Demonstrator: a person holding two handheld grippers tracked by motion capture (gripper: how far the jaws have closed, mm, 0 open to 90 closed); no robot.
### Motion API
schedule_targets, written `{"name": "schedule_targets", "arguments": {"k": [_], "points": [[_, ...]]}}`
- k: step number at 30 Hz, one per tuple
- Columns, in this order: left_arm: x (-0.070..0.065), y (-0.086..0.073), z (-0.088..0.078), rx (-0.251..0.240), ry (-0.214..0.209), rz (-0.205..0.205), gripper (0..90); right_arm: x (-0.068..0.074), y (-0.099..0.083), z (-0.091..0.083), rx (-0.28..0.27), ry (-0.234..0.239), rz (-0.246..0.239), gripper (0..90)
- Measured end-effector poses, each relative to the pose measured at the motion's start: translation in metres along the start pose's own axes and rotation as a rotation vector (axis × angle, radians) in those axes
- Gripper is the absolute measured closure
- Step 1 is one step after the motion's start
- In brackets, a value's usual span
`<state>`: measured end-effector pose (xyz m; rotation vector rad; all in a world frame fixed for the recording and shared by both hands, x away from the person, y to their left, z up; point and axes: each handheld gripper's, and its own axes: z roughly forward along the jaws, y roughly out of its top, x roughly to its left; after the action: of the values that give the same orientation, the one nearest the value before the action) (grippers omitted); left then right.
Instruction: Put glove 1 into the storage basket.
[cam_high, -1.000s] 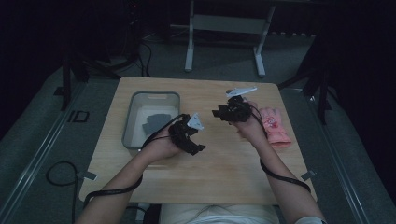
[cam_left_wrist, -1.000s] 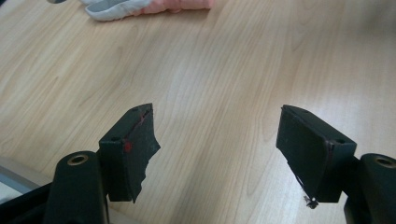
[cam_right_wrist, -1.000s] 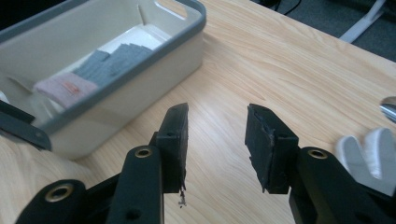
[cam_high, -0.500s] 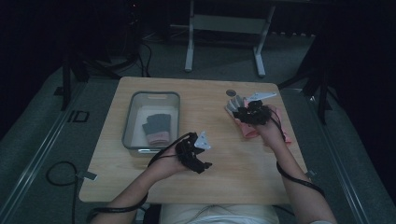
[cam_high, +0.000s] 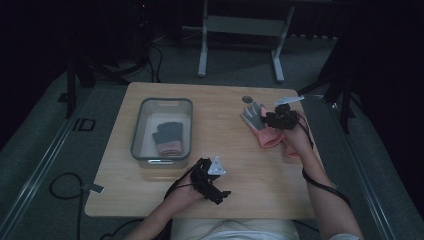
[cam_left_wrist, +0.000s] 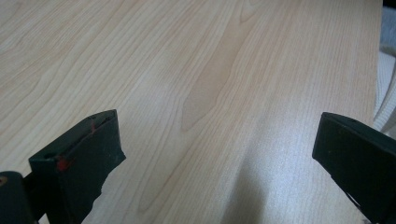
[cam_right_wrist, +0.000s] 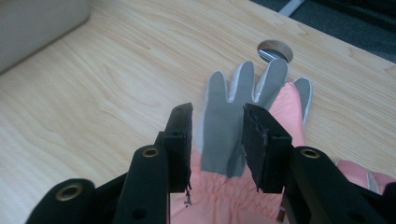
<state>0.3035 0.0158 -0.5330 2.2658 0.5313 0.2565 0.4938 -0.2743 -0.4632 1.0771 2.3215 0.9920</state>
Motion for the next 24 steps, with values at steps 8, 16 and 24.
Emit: {"name": "schedule_targets", "arguments": {"k": [8, 16, 24], "points": [[-0.005, -0.015, 0.006, -0.04, 0.031, 0.026, 1.1, -0.01, 0.004, 0.035, 0.08, 0.024, -0.034, 62.6], [-0.011, -0.028, 0.013, -0.03, 0.035, 0.031, 1.1, -0.018, -0.009, 0.073, 0.213, -0.006, -0.108, 60.5], [-0.009, -0.03, 0.011, -0.055, 0.016, 0.007, 1.1, -0.015, -0.014, 0.081, 0.235, 0.008, -0.088, 83.1]]}}
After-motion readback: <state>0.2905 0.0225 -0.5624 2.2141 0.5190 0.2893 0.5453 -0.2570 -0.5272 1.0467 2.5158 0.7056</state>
